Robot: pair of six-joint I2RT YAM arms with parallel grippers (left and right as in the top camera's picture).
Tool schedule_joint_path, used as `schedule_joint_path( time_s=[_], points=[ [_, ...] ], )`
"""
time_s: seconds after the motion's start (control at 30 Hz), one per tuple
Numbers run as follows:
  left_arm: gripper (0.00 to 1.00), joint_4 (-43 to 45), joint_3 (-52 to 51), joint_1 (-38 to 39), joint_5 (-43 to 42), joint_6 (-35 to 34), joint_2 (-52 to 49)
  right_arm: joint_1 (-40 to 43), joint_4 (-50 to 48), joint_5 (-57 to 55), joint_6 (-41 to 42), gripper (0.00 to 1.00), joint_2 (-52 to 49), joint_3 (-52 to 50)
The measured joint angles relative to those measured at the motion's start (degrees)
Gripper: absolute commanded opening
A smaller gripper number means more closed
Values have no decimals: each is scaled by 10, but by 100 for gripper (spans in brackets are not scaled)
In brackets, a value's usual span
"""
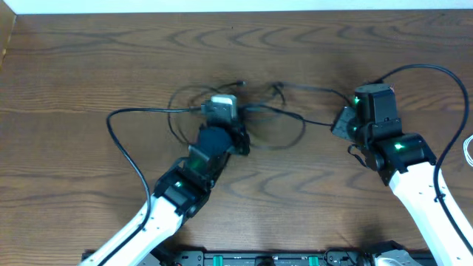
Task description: Untangle cables
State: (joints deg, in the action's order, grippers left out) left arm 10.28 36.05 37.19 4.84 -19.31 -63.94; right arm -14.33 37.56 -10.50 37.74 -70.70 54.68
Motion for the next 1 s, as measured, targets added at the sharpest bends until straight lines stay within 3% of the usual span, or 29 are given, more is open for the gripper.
schedule_joint_path(
  time_s=[0.13, 0.43, 0.6, 0.73, 1.0],
  points=[
    [8, -50, 0, -13, -113, 30, 42, 25, 24, -64, 17, 1, -22, 0],
    [8, -74, 0, -121, -214, 48, 149, 113, 35, -63, 33, 1, -89, 0],
    [8, -76, 0, -196, -232, 42, 182, 149, 36, -42, 36, 2, -101, 0],
    [8, -81, -1, -235, -240, 2, 180, 156, 35, -34, 38, 9, -101, 0],
    [8, -79, -1, -274, -197, -95, 145, 180, 58, -85, 37, 2, -103, 0]
  ],
)
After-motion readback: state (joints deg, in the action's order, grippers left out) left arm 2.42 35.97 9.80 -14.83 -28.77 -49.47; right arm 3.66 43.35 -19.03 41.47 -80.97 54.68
